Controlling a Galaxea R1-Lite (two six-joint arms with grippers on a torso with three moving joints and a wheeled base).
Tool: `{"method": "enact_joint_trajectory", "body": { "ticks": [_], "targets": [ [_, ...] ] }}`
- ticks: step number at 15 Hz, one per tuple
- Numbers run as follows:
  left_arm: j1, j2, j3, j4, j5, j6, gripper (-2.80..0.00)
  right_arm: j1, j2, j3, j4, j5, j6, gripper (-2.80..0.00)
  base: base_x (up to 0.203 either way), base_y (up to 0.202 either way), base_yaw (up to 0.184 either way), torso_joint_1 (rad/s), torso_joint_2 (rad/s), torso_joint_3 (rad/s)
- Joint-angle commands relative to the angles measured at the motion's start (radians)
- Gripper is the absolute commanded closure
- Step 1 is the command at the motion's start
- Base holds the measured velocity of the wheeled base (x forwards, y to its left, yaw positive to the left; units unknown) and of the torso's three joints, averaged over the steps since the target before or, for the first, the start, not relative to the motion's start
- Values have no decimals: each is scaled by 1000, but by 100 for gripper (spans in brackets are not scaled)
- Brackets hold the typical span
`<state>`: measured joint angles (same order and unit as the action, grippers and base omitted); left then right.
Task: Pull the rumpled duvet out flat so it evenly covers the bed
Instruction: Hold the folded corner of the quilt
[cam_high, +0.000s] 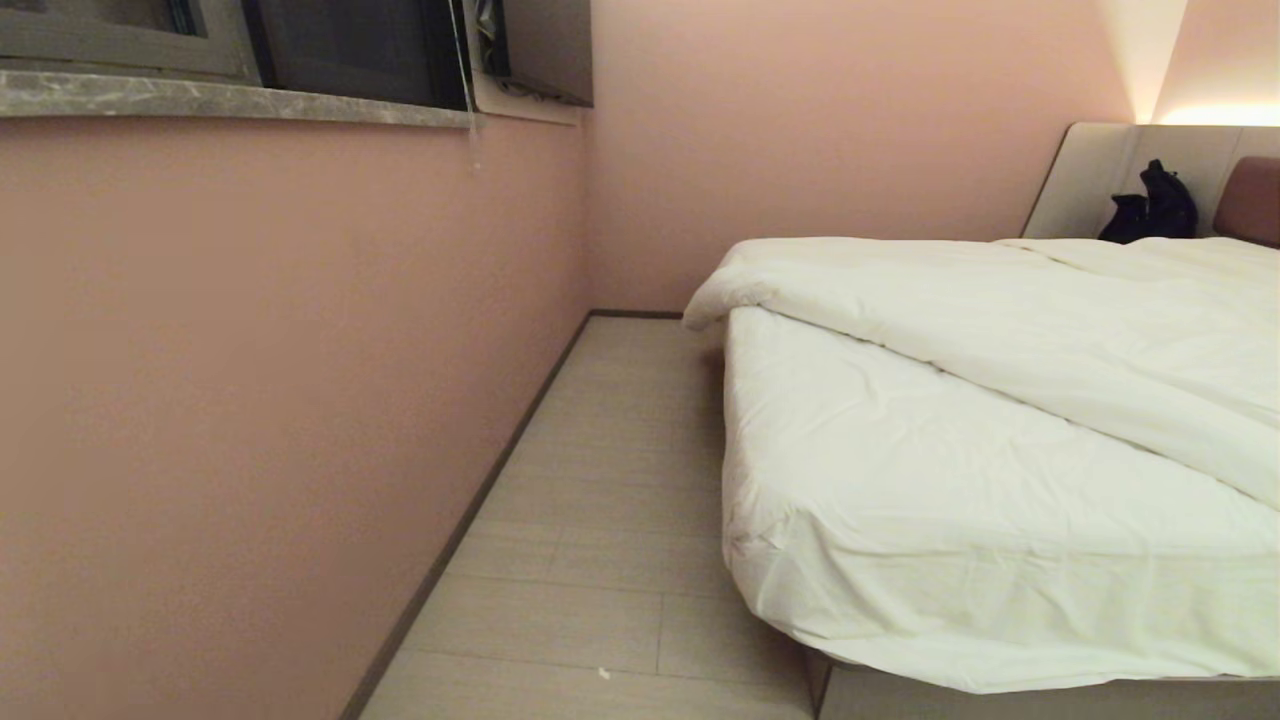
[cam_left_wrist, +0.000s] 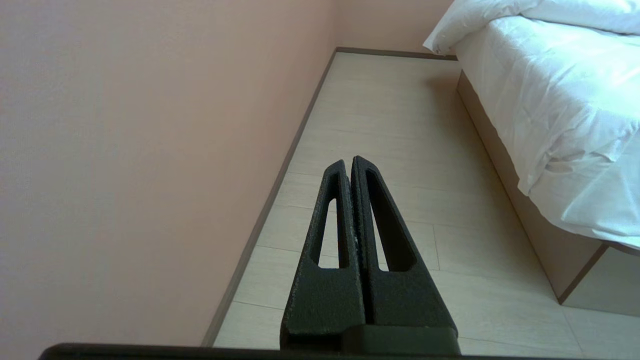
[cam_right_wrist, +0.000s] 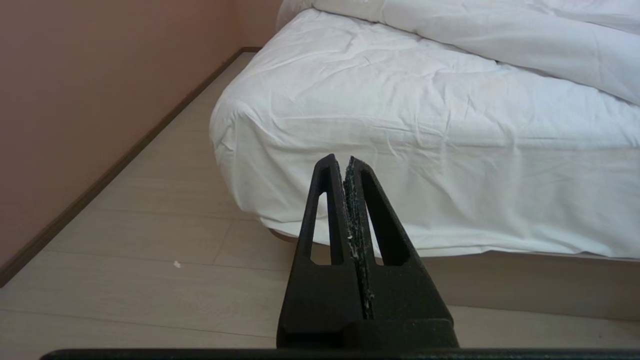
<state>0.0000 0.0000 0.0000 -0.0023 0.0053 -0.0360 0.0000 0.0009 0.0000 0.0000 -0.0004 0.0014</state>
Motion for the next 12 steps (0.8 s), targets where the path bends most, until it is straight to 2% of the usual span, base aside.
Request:
{"method": "enact_joint_trajectory", "body": {
  "ticks": [1, 6, 12],
  "targets": [
    [0, 0, 0, 2, 1, 2, 0, 0, 1, 0, 0, 0, 0, 0, 0, 0, 0, 0, 0, 0],
    [0, 2, -2, 7, -1, 8, 0, 0, 1, 0, 0, -1, 1, 0, 0, 0, 0, 0, 0, 0],
    [0, 0, -2, 7, 1, 8, 0, 0, 1, 0, 0, -1, 2, 0, 0, -173, 0, 3, 2, 3]
  ]
}}
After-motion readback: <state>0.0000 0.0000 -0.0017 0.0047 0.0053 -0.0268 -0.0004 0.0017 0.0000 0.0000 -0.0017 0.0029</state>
